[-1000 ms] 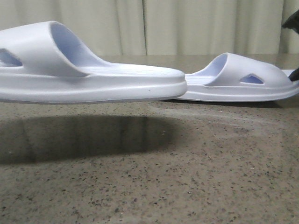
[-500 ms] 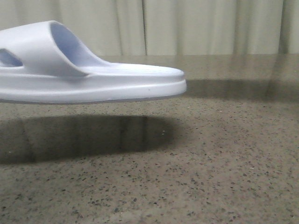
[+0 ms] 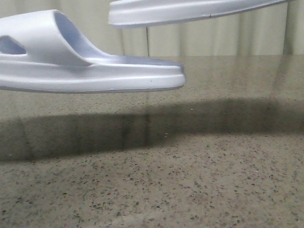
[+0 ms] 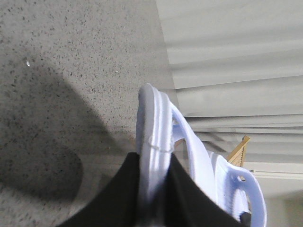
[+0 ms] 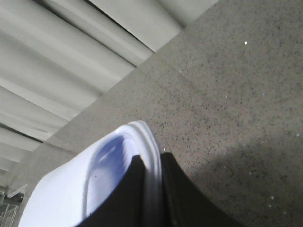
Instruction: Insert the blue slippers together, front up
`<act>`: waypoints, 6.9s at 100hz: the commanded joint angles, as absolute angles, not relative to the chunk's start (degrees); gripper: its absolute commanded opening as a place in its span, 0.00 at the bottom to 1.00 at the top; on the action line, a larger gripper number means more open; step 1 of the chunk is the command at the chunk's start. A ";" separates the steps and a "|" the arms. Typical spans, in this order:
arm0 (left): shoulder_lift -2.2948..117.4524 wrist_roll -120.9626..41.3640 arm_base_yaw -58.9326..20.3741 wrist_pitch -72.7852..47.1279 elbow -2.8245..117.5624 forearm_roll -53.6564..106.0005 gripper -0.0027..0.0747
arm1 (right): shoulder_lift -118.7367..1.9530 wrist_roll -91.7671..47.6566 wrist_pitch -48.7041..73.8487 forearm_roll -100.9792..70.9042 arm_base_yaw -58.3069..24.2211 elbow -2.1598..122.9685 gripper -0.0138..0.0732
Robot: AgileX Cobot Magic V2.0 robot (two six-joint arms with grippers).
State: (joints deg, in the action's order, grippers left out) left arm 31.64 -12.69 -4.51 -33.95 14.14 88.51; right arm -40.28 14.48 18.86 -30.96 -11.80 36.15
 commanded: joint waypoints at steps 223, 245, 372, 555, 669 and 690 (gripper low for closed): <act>31.75 -19.71 -4.54 -51.27 15.91 106.62 0.06 | -51.47 -30.77 35.96 -80.33 -11.47 38.45 0.04; 31.75 -19.61 -4.54 -52.55 15.91 106.62 0.06 | -54.05 -34.11 39.13 -83.79 -11.47 38.45 0.04; 31.75 -19.60 -4.54 -55.34 23.16 106.62 0.06 | -55.35 -48.08 47.58 -107.22 -15.26 32.84 0.04; 48.30 -32.81 -4.54 -50.01 23.30 106.63 0.06 | -34.75 -79.13 -6.72 -103.65 -16.19 35.67 0.60; 68.38 -49.94 -4.54 -51.92 26.29 106.63 0.56 | -34.75 -79.13 -4.41 -103.65 -16.19 35.67 0.60; 68.38 -58.09 -4.54 -47.04 26.90 106.63 0.66 | -34.75 -79.13 -4.38 -103.65 -16.19 35.67 0.60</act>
State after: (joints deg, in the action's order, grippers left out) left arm 69.20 -54.13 -4.16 -46.55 24.69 101.86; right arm -34.91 -78.02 -6.15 -104.77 -16.33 33.80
